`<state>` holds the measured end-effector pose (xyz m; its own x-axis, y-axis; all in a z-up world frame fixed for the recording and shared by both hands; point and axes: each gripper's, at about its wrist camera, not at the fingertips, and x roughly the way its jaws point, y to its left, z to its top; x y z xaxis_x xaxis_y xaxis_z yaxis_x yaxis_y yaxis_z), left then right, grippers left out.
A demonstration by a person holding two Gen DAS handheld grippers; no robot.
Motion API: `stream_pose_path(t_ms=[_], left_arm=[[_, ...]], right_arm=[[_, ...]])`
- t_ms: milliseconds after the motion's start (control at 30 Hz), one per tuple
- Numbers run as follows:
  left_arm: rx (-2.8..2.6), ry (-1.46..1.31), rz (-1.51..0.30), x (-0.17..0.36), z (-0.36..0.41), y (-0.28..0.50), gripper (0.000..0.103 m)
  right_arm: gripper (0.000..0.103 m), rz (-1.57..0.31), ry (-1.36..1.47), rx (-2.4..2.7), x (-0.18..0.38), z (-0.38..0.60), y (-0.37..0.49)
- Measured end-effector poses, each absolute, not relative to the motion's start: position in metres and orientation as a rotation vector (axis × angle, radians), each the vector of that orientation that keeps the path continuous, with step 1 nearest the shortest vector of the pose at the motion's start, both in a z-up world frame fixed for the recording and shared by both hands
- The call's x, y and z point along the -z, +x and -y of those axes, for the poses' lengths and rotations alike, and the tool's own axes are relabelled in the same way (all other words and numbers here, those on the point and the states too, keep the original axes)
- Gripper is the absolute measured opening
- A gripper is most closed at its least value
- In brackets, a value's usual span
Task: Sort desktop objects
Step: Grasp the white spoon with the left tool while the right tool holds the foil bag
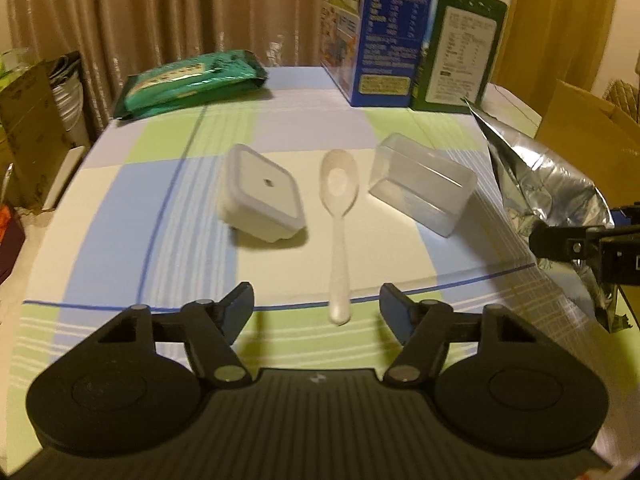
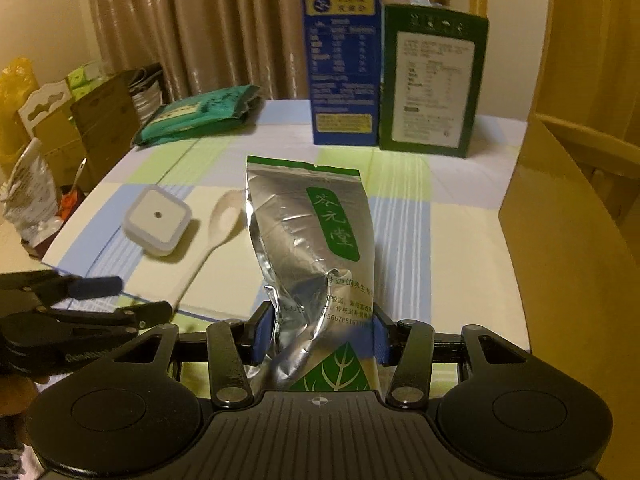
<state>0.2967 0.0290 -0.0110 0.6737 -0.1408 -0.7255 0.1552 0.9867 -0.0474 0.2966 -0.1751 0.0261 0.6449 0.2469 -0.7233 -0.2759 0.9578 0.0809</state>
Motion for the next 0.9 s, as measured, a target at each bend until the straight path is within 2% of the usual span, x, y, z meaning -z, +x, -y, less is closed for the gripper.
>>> stream_pose_path(t_ms=[67, 133, 400, 467, 533, 900], left_arm=[[0.191, 0.028, -0.821, 0.016, -0.024, 0.302, 0.050], [0.204, 0.036, -0.814, 0.021, -0.020, 0.306, 0.045], [0.209, 0.140, -0.797, 0.032, -0.005, 0.312, 0.032], [0.207, 0.154, -0.798, 0.032, -0.003, 0.310, 0.019], [0.197, 0.174, -0.806, 0.031, -0.001, 0.308, 0.010], [0.223, 0.137, -0.884, 0.022, 0.013, 0.257, 0.009]], right_arm=[[0.046, -0.825, -0.023, -0.293, -0.024, 0.179, 0.299], [0.046, -0.835, 0.003, -0.292, -0.023, 0.182, 0.302], [0.046, -0.858, 0.028, -0.295, -0.018, 0.183, 0.307], [0.046, -0.863, 0.035, -0.293, -0.017, 0.183, 0.307], [0.046, -0.864, 0.040, -0.293, -0.018, 0.184, 0.306], [0.046, -0.905, 0.064, -0.305, -0.023, 0.191, 0.270]])
